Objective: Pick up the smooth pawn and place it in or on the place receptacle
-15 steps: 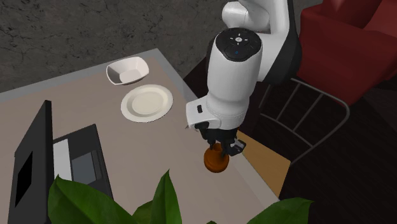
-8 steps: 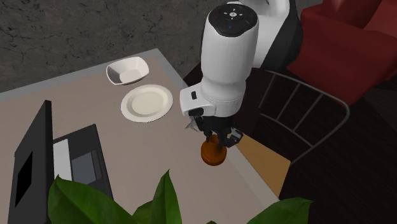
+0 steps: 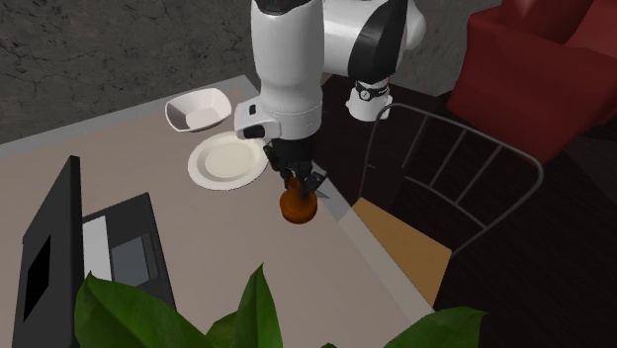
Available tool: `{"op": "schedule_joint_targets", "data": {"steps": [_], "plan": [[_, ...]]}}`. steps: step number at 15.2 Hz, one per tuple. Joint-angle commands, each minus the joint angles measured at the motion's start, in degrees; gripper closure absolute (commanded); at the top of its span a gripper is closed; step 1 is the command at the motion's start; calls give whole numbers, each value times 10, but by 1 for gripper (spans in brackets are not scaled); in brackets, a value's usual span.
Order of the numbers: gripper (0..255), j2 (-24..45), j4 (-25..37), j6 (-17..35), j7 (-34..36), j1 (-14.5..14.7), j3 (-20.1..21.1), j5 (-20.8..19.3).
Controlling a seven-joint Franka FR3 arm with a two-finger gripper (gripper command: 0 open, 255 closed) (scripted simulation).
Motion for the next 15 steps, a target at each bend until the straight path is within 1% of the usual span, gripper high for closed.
{"op": "schedule_joint_targets", "data": {"steps": [1, 8, 15], "plan": [[255, -24, -29, 5, -26, -17, -7, 7], [255, -69, -78, 9, -120, -72, -40, 22], [255, -90, -94, 3, -215, -125, -78, 31]]}}
